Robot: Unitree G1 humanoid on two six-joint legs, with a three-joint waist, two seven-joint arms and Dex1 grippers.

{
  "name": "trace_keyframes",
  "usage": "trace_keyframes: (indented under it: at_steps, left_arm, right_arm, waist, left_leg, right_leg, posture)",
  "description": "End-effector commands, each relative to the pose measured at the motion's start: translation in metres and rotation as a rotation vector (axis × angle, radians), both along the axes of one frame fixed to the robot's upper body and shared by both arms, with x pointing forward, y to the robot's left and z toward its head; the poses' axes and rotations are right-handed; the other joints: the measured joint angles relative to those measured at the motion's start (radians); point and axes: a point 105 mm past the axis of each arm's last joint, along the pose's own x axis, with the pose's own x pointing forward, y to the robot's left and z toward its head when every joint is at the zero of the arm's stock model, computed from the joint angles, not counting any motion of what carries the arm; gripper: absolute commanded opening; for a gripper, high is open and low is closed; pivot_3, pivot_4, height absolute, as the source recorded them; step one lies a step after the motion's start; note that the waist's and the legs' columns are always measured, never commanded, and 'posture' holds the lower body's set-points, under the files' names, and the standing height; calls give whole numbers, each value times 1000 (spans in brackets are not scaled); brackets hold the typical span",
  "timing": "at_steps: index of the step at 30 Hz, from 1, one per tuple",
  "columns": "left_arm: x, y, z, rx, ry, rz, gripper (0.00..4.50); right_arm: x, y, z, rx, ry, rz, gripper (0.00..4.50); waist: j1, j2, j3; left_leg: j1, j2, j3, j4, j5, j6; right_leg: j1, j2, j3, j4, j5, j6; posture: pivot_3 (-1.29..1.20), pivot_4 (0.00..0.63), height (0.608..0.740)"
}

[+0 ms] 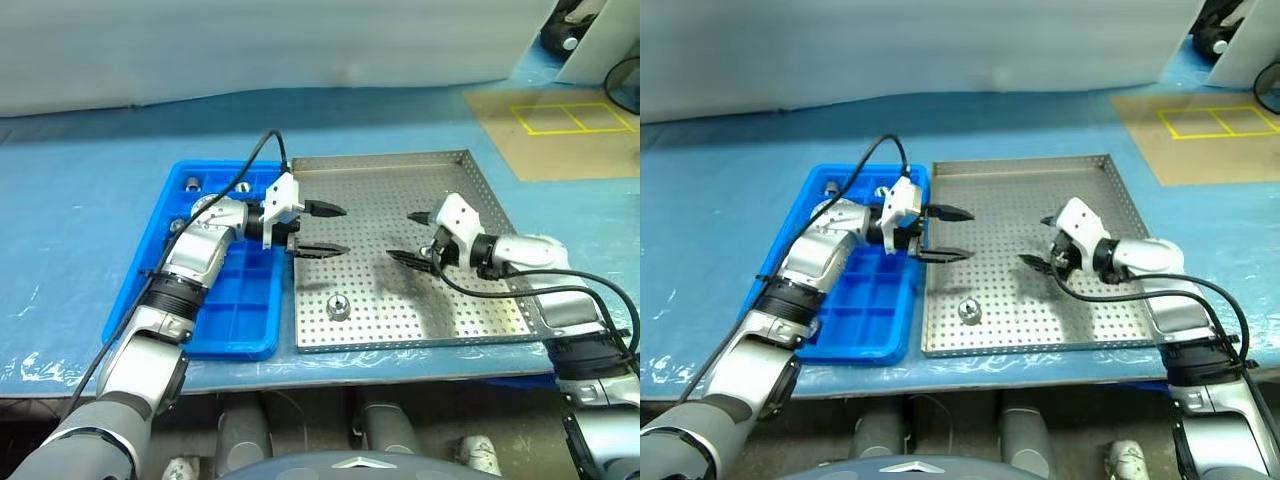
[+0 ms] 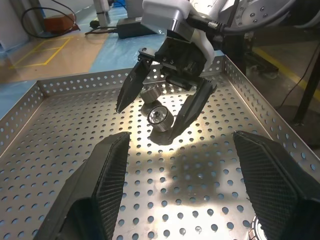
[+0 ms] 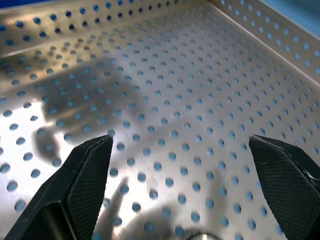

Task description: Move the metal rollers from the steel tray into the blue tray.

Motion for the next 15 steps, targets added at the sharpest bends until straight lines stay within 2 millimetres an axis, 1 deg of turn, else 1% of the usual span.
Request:
trace_keyframes:
  at_steps: [1,5,8,15]
  left_arm:
    - [-9,-7,3,-16,-14,-42,3480]
    - [-12,-12,-1,-17,-11,-47,3480]
    - [-12,-14,-1,-20,-11,-48,3480]
    - [-13,-13,-2,-14,-14,-41,3480]
  right_arm:
    - [-2,-20,2,-7,-29,-85,4500]
    - [-2,-26,-8,8,-1,-121,4500]
    - [1,-32,-19,1,20,-155,4500]
    - [4,-40,-39,-5,65,-188,4500]
  waist:
    - [0,0,0]
    - [-7,0,0]
    - [-14,0,0]
    - [-22,0,0]
  left_leg:
    - [1,0,0,0,0,0]
    - [1,0,0,0,0,0]
    - [2,0,0,0,0,0]
    - [2,0,0,0,-1,1]
  right_leg:
    - [1,0,0,0,0,0]
    - [2,0,0,-1,1,-1]
    - [3,0,0,-1,1,-1]
    - [3,0,0,-3,1,-1]
  posture:
    - [-360,150,740]
    - [-362,150,740]
    - [-358,150,740]
    - [-340,150,740]
